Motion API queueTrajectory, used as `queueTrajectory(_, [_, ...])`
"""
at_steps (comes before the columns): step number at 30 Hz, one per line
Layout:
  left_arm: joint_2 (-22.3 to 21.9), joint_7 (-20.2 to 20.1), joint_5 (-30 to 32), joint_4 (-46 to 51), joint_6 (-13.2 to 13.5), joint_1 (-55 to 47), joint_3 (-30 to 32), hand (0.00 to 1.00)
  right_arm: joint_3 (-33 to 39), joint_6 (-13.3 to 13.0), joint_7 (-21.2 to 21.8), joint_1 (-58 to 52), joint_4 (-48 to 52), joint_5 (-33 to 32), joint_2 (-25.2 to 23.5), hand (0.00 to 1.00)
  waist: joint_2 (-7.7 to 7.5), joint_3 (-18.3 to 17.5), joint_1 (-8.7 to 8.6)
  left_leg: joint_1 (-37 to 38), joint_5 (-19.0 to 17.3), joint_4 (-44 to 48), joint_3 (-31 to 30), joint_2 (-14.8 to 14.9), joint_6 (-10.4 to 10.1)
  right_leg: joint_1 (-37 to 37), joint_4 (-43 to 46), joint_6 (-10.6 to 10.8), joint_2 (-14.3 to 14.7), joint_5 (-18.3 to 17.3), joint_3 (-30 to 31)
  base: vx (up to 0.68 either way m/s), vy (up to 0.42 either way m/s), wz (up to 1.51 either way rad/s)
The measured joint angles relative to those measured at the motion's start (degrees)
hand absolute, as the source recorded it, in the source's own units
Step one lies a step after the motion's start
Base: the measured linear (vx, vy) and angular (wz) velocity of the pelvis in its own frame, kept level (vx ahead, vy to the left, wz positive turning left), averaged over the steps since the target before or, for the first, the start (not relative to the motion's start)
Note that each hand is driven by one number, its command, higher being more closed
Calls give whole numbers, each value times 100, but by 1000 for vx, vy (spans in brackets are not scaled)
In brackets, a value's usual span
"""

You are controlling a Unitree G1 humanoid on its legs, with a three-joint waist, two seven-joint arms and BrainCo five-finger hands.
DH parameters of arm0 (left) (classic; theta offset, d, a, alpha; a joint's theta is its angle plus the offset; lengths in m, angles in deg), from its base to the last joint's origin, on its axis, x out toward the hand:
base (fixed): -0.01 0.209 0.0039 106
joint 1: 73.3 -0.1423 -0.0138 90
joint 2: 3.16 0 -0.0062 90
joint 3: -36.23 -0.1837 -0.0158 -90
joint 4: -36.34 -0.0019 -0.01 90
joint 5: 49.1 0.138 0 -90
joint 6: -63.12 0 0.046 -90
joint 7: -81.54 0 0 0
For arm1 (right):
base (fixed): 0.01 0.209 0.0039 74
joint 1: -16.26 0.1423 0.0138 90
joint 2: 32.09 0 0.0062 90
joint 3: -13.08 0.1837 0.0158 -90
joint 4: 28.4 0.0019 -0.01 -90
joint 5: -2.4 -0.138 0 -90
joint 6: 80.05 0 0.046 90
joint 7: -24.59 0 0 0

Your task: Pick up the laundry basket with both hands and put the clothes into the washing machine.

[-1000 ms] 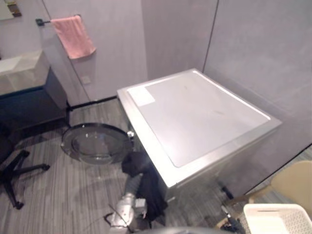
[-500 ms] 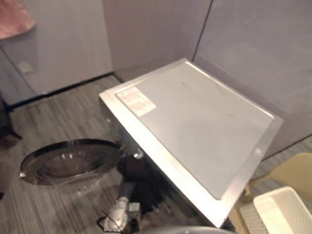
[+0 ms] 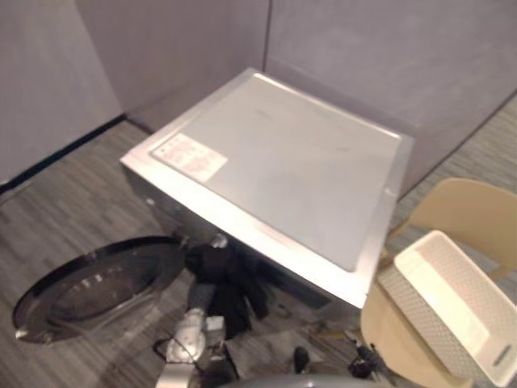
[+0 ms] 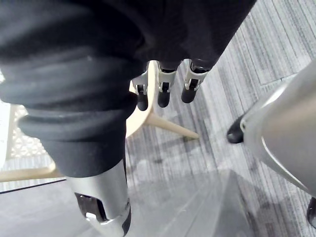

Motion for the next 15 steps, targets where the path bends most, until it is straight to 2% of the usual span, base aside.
queueTrajectory(1, [-31, 1, -1, 0, 0, -35, 4, 100, -5, 1, 18, -7, -2, 0, -1, 0, -27, -18, 8, 28, 0, -23, 20, -42, 1, -11, 152, 7, 28, -128, -94, -22, -78, -36])
queueTrajectory(2, [-161, 6, -2, -2, -9, -81, 14, 100, -7, -12, 28, -20, -5, 3, -5, 0, -132, -87, 30, 27, 12, -47, -51, -231, -19, -85, 129, -13, -19, -135, -160, -21, -18, -40])
queueTrajectory(3, [-211, 4, -2, -4, -10, -108, 38, 100, -19, -32, 45, 0, 3, 4, 3, 0, -115, -111, 39, -12, 16, -112, -182, -313, -20, -121, 3, -34, -3, -91, -102, -70, -8, -70])
queueTrajectory(4, [-384, 2, -1, -3, -2, -197, 152, 100, -113, -50, 87, 12, -7, 9, 25, 0, -33, -269, 73, -112, 140, -366, -262, -308, 65, 27, -567, -18, 46, 33, 35, -81, -10, -75])
queueTrajectory(5, [-451, 10, -2, -15, 9, -227, 315, 100, -287, -37, 118, 93, -17, 28, 9, 0, -79, -291, 66, -95, 304, -476, -146, -336, 42, 1, -513, -191, -28, -164, 89, -46, -44, -66])
queueTrajectory(6, [-428, 14, -3, -21, 4, -223, 358, 100, -350, -33, 129, 92, -12, 68, 15, 0, -147, -282, 33, -103, 334, -500, -125, -401, 14, 9, -625, -211, -52, -191, 97, 9, -88, -46])
queueTrajectory(8, [-410, 107, -22, -81, -3, -210, 449, 100, -395, -26, 126, 130, -2, 230, 73, 0, -166, -280, 3, -96, 621, -702, -162, -583, 20, 122, -1084, -225, -157, -172, 126, 10, -65, -15])
queueTrajectory(11, [-406, 116, -117, -318, -10, -87, 572, 100, -399, -25, 125, 204, 26, 264, 221, 0, -52, -197, 4, 229, 873, -1005, -214, -669, 59, 477, -1399, -263, -162, -54, 120, -12, -12, 8])
queueTrajectory(15, [-401, 96, -112, -318, -8, -7, 625, 100, -507, -153, 132, 262, 293, 251, 301, 0, 113, -5, 19, 305, 828, -775, -297, -604, 93, 615, -1359, -285, -110, -36, 112, -73, 6, 6])
